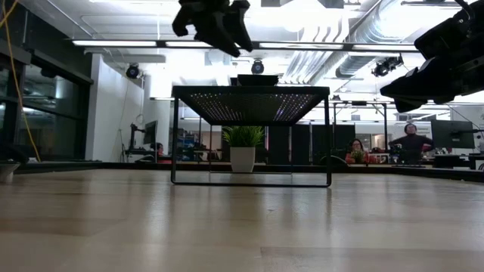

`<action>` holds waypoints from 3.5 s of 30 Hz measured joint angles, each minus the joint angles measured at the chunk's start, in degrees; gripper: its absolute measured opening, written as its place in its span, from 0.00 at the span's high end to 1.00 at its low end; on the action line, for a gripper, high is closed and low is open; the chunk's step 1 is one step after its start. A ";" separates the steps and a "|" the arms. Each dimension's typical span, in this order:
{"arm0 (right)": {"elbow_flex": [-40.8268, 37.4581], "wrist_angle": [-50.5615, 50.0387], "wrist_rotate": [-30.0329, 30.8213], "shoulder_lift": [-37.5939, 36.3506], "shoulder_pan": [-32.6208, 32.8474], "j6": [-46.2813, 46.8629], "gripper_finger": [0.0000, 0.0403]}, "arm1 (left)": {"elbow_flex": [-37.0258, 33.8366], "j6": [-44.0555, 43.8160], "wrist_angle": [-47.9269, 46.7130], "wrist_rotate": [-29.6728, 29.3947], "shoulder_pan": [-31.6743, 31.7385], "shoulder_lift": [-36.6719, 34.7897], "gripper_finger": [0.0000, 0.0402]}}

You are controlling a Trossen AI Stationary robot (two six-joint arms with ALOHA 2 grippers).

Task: Pick & Place Mini shaped plates
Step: Stack the square plate on top of the square plate on the shelf

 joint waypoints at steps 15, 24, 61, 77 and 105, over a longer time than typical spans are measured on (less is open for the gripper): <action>0.00 0.00 0.00 0.02 0.00 0.00 0.99 | -0.15 -13.43 -0.65 -0.20 0.04 1.57 0.44; 0.00 -0.01 0.00 0.02 0.00 0.00 0.99 | 0.03 -19.60 0.15 -0.19 0.04 3.09 0.44; 0.00 0.00 0.00 0.00 0.00 -0.02 0.99 | -0.12 -22.42 -2.20 0.53 0.05 5.32 0.60; 0.00 0.00 0.00 0.02 -0.01 -0.01 0.99 | -0.13 -22.14 -1.95 0.48 0.04 5.63 0.60; 0.00 -0.02 0.00 0.01 0.00 0.00 0.99 | -0.13 -21.00 -2.37 1.81 0.04 5.63 0.75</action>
